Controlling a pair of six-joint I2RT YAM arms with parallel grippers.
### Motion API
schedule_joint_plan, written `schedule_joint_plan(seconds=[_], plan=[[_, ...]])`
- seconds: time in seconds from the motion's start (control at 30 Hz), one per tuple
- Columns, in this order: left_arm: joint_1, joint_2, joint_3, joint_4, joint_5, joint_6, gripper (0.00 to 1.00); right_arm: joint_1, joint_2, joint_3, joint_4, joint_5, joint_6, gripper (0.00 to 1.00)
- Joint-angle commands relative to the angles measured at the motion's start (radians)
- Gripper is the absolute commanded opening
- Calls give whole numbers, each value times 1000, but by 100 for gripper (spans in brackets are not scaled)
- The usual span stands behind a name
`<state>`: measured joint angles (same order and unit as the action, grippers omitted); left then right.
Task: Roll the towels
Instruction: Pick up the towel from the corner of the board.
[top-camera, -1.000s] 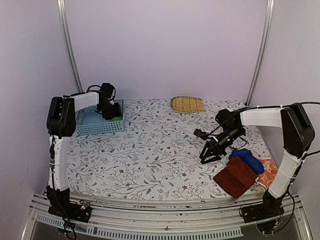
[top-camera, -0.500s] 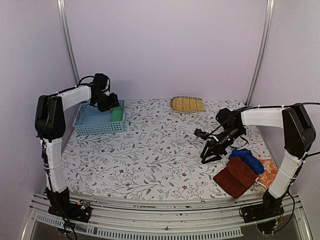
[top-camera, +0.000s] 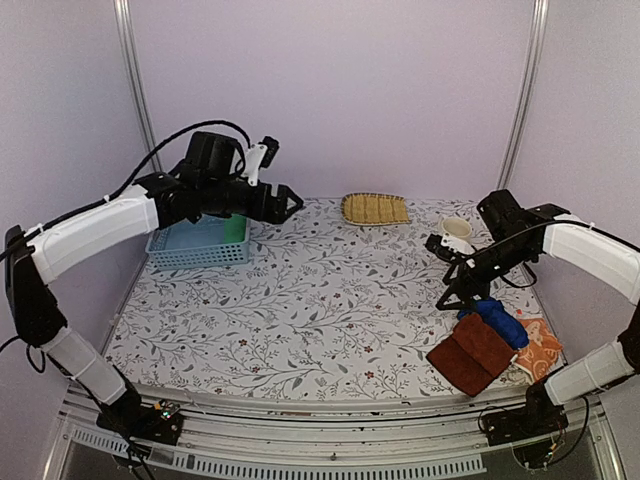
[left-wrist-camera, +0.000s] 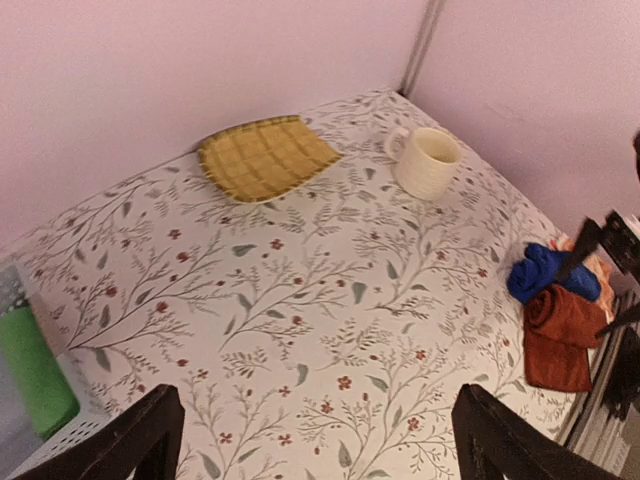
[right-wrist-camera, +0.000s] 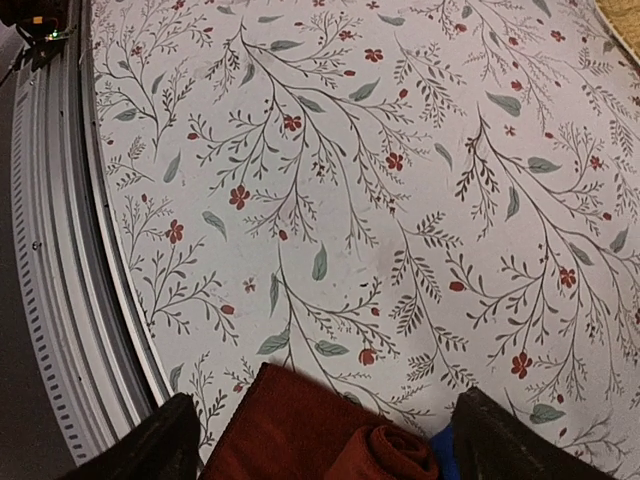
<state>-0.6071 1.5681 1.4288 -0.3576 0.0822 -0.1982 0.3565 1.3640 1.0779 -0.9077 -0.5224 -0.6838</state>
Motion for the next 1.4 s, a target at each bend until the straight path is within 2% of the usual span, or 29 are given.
schedule_joint_plan(seconds=[0.0, 0.07, 0.23, 0.33, 0.43, 0.57, 0.73, 0.87, 1.0, 1.13, 1.3, 1.37], plan=[[-176, -92, -217, 186, -50, 99, 99, -4, -80, -101, -48, 95, 36, 99], [-241, -94, -308, 246, -110, 87, 98, -3, -83, -111, -81, 78, 4, 99], [-285, -24, -384, 323, -185, 77, 98, 39, -67, -162, -75, 69, -88, 100], [-301, 20, -391, 355, -325, 84, 98, 94, -33, -189, -30, 125, -119, 89], [-298, 123, -308, 225, -603, -40, 99, 141, 2, -213, 30, 197, -136, 79], [-299, 242, -156, 51, -748, -76, 99, 168, 38, -228, 75, 202, -147, 77], [-293, 271, -138, 52, -785, -87, 99, 197, 71, -278, 124, 231, -160, 73], [-278, 265, -126, 20, -698, -88, 98, 205, 114, -308, 166, 282, -161, 61], [-277, 190, -211, 130, -580, -72, 99, 219, 141, -327, 209, 317, -159, 52], [-259, 139, -264, 160, -484, -117, 98, 242, 180, -332, 249, 345, -152, 36], [-258, 141, -252, 108, -493, -121, 95, 270, 272, -319, 296, 384, -127, 7], [-257, 134, -247, 84, -504, -122, 93, 282, 292, -292, 283, 364, -119, 3]])
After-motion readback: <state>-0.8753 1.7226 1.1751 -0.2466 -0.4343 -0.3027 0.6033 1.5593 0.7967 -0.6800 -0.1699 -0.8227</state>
